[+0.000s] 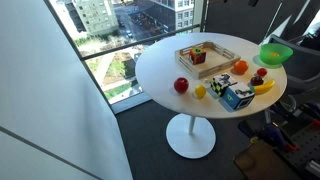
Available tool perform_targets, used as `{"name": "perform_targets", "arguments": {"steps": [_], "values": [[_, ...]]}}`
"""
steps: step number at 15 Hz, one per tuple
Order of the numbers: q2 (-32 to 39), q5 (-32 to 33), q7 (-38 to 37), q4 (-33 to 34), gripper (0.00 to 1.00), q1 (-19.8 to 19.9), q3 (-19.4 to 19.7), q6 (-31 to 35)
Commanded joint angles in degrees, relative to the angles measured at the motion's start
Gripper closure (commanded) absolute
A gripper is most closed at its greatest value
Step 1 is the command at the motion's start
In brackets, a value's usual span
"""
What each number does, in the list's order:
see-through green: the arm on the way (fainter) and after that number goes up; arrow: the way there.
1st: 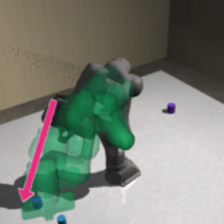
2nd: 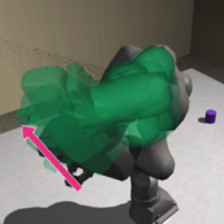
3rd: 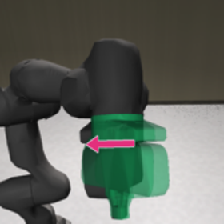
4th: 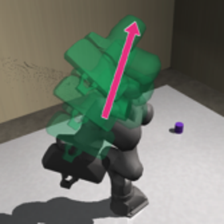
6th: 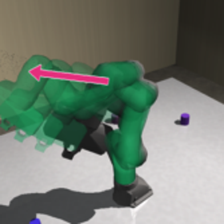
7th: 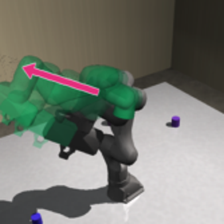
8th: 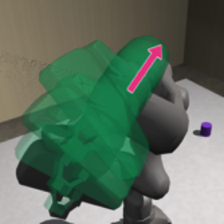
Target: Put the apple plush toy in the green bowl
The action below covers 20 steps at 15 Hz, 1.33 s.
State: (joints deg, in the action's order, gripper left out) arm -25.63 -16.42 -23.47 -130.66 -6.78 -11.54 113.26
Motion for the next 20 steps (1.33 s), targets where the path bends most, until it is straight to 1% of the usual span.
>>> {"name": "perform_targets", "arguments": {"steps": [1,9,15,20], "values": [[0.0,0.0,0.0,0.2,0.00,0.1,0.0,-0.2],[0.1,1.2,0.0,0.5,0.00,0.7,0.1,-0.2],[1.4,5.9,-0.5,0.5,0.00,2.1,-0.6,0.8],[4.9,10.3,0.5,0.4,0.00,1.9,-0.7,3.4]]}}
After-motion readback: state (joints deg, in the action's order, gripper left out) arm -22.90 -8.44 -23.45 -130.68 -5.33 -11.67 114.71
